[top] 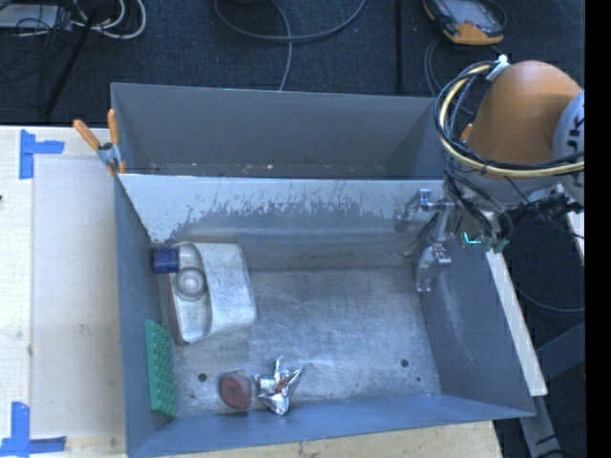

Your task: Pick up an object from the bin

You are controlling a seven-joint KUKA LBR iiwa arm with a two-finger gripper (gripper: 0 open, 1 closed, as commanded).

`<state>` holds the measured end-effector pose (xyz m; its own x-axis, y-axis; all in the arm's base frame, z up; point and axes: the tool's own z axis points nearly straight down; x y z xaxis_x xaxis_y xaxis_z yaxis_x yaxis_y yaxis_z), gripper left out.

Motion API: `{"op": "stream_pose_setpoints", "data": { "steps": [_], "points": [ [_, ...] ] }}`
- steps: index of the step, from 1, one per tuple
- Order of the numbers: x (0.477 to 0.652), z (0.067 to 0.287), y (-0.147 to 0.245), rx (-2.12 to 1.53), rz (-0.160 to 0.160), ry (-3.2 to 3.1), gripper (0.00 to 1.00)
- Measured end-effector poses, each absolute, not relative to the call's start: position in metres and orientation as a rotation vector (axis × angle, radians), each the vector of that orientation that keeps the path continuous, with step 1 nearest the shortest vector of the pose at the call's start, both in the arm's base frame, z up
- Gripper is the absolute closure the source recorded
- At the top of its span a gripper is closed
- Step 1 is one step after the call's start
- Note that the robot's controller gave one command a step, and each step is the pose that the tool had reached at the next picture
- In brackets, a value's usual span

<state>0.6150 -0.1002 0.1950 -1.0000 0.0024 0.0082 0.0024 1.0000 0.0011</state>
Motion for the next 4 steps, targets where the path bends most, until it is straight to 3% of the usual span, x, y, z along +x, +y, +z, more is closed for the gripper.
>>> {"op": "stream_pose_setpoints", "data": {
  "steps": [1, 2, 3, 4],
  "points": [
    [0.606, 0.108, -0.035, -0.039, -0.007, -3.132, 0.0],
    [0.58, 0.161, 0.054, 0.027, -0.007, -3.144, 0.0],
    [0.538, 0.155, 0.075, 0.073, -0.001, -3.135, 0.0],
    [0.488, 0.07, 0.089, 0.202, -0.001, -3.137, 0.0]
  ]
}}
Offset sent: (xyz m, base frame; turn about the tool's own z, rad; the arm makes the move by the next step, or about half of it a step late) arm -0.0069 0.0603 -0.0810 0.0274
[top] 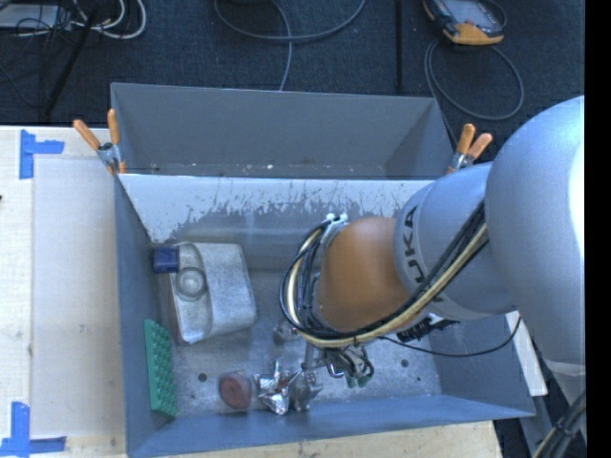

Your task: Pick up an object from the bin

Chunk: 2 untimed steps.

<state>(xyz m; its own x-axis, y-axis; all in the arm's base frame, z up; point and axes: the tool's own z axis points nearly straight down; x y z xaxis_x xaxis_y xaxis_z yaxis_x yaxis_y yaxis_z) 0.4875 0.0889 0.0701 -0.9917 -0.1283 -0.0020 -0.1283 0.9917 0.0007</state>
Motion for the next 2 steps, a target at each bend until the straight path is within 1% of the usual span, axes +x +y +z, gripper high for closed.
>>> {"op": "stream_pose_setpoints", "data": {
  "steps": [1, 2],
  "points": [
    [0.4786, 0.0731, 0.105, -0.273, -0.002, 3.112, 0.0],
    [0.4748, 0.0719, 0.1061, -0.276, 0.001, 3.126, 1.0]
  ]
}}
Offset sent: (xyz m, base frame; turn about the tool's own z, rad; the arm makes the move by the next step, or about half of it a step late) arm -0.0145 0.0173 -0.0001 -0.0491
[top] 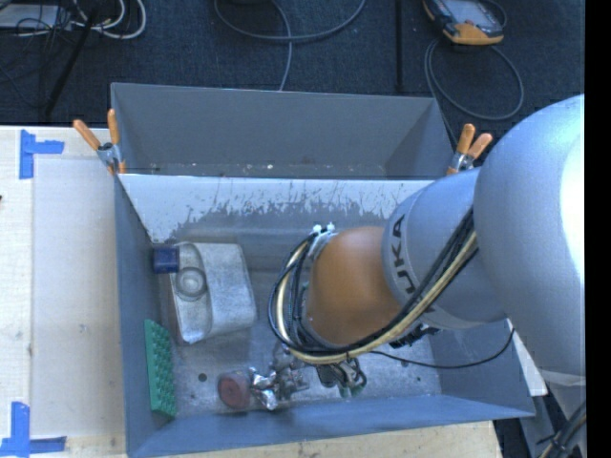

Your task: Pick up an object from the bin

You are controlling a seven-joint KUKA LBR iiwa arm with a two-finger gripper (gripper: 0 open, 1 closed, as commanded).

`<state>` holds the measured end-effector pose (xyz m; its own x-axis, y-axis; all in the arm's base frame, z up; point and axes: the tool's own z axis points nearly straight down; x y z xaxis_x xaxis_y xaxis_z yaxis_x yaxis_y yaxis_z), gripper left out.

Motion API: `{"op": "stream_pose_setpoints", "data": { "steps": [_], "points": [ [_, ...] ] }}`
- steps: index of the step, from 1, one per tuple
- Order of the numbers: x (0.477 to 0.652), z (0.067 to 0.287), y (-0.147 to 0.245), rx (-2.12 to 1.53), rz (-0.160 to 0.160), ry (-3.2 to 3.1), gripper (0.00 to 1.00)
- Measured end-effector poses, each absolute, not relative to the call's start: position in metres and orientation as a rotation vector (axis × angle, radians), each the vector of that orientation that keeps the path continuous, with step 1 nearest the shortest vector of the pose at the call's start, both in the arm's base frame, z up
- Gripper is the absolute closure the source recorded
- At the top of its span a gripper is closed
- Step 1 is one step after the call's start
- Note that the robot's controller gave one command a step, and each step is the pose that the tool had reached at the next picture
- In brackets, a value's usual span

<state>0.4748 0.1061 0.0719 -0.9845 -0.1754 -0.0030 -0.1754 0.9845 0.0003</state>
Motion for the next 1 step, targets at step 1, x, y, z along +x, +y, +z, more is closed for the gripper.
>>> {"op": "stream_pose_setpoints", "data": {
  "steps": [1],
  "points": [
    [0.4938, 0.2762, 0.1185, -0.357, 0.002, 3.112, 1.0]
  ]
}}
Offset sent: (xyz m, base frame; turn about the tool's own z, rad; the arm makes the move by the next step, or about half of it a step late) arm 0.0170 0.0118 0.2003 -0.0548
